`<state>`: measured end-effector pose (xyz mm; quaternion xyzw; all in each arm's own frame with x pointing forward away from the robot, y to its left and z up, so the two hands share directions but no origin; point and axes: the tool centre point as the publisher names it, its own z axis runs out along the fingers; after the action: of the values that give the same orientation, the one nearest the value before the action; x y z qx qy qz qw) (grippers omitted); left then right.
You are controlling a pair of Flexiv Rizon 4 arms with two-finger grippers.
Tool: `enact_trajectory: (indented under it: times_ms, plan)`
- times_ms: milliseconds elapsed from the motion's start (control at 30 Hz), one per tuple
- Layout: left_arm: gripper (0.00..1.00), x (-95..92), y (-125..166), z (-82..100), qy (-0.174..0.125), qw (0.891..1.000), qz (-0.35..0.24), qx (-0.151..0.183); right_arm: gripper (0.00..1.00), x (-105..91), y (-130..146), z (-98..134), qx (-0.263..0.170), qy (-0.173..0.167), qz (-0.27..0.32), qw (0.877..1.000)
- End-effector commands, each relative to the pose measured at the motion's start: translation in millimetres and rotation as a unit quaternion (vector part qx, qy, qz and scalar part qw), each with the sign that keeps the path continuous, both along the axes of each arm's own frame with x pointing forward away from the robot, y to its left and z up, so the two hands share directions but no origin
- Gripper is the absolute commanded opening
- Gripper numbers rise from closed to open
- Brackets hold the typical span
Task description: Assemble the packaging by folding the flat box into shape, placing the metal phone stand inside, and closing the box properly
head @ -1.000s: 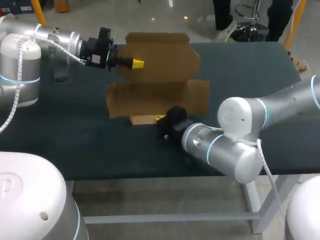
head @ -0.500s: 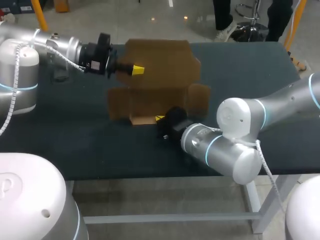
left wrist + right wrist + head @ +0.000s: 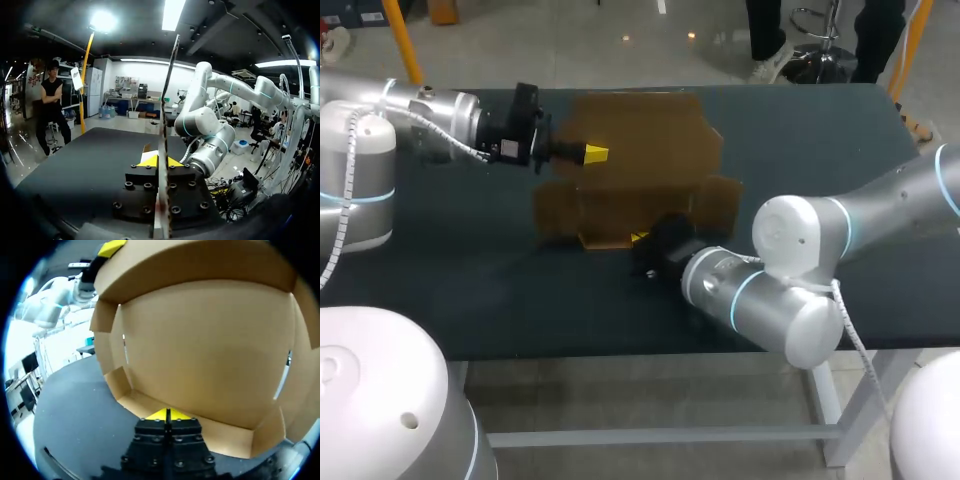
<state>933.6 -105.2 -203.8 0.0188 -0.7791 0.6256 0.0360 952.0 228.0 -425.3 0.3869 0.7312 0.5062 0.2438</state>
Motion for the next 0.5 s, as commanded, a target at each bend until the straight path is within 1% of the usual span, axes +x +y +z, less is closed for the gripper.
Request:
enact_trajectory:
  times_ms: [33, 300, 500]
  plan:
    - [0.00, 0.2, -0.7, -6.9, 0.002, 1.000, -0.002, -0.001, 0.00, -0.4, 2.4, -4.2, 0.001, -0.003, -0.002, 1.000]
    - [0.00, 0.2, -0.7, -10.5, 0.011, 1.000, 0.000, 0.000, 0.00, -0.4, 2.4, -4.2, 0.001, -0.003, -0.002, 1.000]
    - [0.00, 2.1, -0.2, -13.0, 0.029, 1.000, 0.005, 0.001, 0.00, -0.4, 2.4, -4.2, 0.001, -0.003, -0.002, 1.000]
